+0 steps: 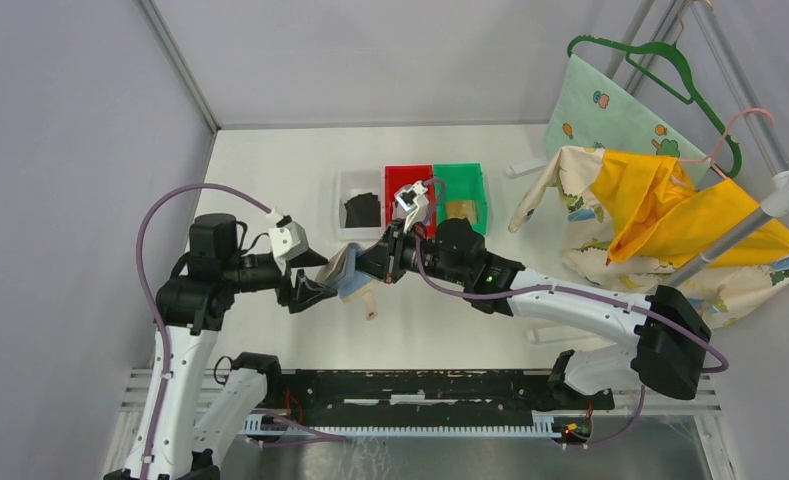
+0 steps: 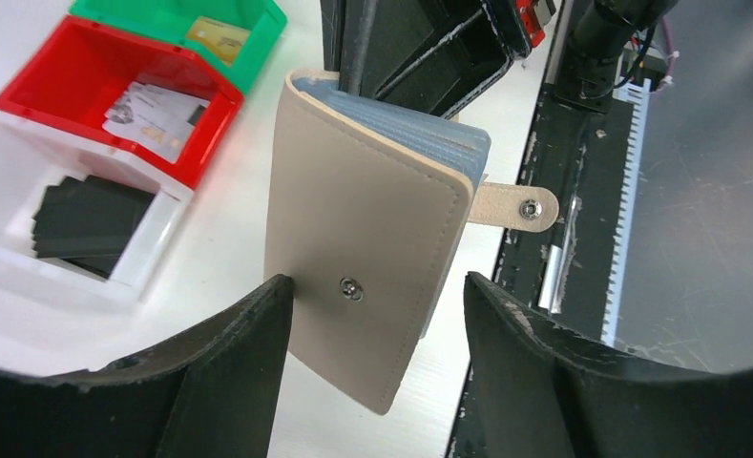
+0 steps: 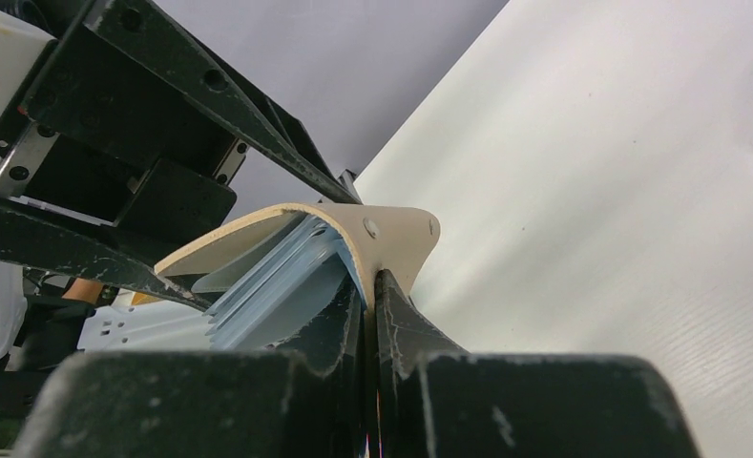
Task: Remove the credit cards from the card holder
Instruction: Remove the credit card from the card holder.
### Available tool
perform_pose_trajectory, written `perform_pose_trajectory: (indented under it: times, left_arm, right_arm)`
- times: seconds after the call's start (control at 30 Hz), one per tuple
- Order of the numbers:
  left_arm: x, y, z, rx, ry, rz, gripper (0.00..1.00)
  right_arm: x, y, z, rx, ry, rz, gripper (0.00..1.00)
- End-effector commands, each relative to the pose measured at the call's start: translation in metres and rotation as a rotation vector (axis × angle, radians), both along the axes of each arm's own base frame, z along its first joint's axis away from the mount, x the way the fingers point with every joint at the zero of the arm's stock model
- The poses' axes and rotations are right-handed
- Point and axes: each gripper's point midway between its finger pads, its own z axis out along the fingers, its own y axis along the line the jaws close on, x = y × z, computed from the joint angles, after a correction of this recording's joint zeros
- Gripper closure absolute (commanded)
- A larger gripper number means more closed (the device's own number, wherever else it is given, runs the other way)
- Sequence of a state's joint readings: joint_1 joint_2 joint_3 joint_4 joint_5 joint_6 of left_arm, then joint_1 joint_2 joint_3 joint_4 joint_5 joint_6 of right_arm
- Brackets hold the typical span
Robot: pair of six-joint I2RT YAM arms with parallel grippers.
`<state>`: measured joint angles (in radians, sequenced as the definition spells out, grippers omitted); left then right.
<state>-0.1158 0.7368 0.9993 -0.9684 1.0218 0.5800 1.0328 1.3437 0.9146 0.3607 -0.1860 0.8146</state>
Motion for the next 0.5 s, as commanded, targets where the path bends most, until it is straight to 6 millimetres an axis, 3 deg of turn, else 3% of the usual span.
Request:
perform_pose_trajectory:
  times: [0.0,0.27,0.47]
  left_arm:
    - [0.011,-0.002,0.026,-0.030,-0.101,0.023,0.30]
    - [0.016,-0.002,0.026,-0.045,-0.077,0.048,0.32]
    - [0.003,-0.005,0.017,-0.048,-0.038,-0.006,0.26]
  right_arm:
    - [-0.002,0.004,0.061,0.156,-0.074,0.010,1.00]
    - [-0.004,0.007,0.066,0.170,-0.074,0.027,1.00]
    - [-0.003,0.009,0.064,0.166,-0.069,0.026,1.00]
